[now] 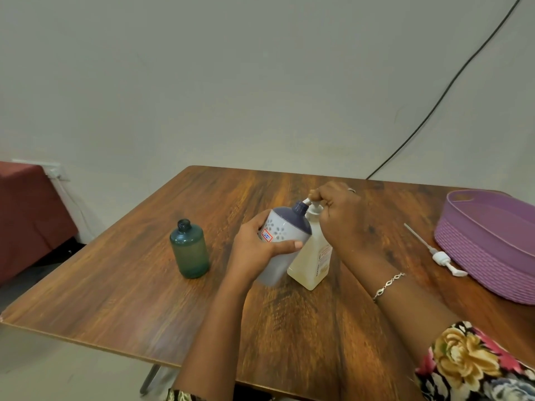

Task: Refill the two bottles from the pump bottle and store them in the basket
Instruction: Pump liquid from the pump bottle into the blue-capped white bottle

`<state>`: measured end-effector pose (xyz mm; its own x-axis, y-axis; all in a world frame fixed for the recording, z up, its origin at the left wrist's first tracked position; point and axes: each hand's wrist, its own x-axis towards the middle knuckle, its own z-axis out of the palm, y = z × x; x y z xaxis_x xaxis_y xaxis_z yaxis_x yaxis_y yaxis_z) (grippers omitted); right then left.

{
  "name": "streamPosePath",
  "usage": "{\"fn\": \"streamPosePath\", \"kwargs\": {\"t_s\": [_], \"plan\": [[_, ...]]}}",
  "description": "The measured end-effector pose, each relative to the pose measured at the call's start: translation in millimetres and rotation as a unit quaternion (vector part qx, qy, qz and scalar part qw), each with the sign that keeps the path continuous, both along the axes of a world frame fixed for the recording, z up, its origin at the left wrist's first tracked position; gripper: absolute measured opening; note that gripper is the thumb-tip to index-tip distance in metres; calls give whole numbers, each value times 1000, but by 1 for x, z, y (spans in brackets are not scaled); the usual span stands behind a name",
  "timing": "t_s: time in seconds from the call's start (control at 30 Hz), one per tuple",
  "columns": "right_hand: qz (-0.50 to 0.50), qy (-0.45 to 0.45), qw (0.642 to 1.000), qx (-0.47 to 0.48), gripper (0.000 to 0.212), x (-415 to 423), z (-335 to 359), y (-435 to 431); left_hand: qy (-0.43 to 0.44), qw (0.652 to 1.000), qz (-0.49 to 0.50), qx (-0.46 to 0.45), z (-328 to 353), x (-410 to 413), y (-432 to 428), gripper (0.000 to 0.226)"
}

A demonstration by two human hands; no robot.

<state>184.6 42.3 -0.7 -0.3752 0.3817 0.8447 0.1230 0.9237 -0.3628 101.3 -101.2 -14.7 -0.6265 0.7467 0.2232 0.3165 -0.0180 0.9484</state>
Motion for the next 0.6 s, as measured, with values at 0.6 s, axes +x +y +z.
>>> {"fn": "streamPosePath", "kwargs": {"t_s": [0.6], "plan": [[26, -3, 998, -62, 28, 8, 9, -2, -2, 1000, 3, -21, 4, 2, 2, 67]]}}
